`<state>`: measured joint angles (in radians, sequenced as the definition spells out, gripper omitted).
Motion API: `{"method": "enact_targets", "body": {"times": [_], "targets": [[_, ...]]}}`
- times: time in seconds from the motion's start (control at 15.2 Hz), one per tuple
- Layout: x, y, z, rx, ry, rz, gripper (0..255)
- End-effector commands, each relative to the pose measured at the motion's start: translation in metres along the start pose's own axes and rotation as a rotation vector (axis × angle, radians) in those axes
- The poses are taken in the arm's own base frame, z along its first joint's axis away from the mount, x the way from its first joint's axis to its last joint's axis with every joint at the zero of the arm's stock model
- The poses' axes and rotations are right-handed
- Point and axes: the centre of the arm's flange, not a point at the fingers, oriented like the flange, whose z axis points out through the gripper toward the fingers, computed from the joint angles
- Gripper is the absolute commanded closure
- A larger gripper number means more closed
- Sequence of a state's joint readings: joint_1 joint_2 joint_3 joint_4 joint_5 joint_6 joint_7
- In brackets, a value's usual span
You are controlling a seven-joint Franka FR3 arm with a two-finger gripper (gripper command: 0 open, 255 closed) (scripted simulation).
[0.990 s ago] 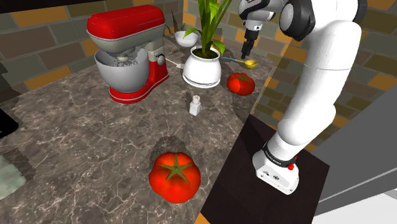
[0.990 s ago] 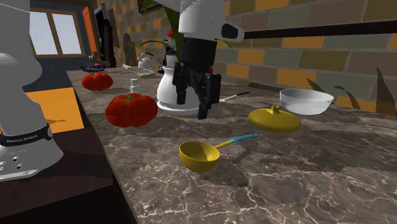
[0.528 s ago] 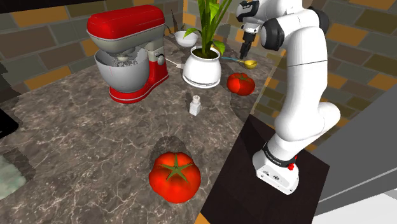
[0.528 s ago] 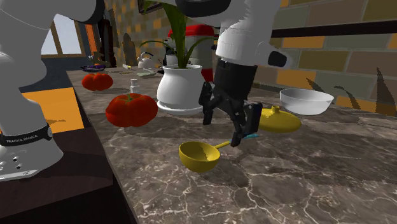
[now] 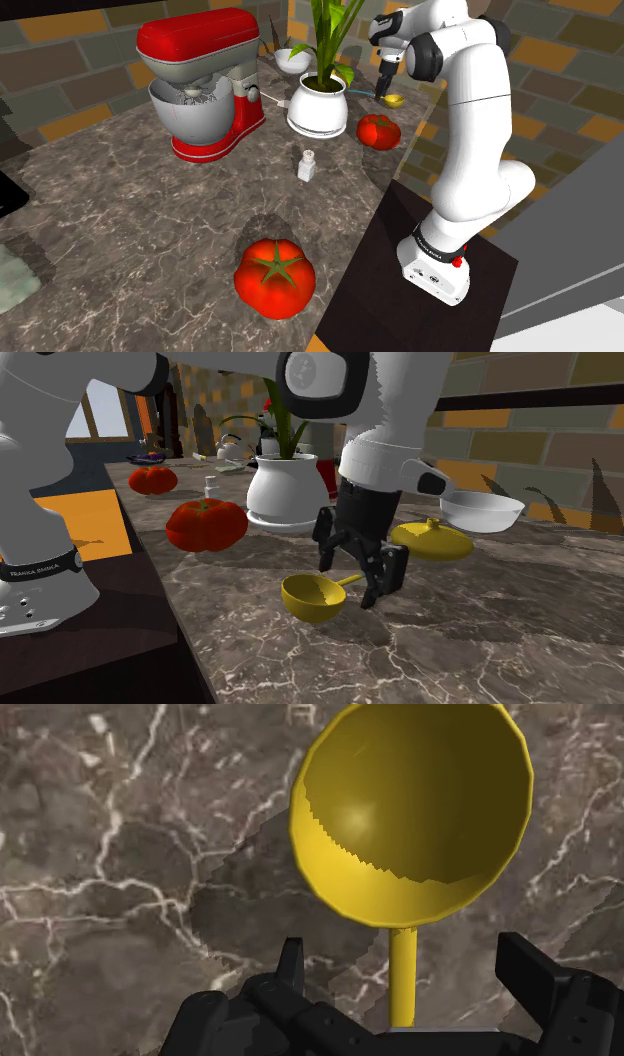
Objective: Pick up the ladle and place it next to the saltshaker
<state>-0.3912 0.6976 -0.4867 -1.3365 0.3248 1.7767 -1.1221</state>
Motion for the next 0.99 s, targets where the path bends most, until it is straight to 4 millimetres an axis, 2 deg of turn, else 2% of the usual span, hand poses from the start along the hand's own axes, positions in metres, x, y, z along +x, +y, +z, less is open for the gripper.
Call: {"method": "enact_targets", "body": {"times": [0.0,0.4,0.46,0.92], "targets": [[0.0002,0.0000,0.0044,0.000,0.000,0.000,0],[0.0002,0.0000,0.0043,0.000,0.000,0.000,0],[0.0002,0.0000,0.0043,0.000,0.000,0.000,255],[0.0003,0.0004,0.0045,0.000,0.000,0.000,255]]}}
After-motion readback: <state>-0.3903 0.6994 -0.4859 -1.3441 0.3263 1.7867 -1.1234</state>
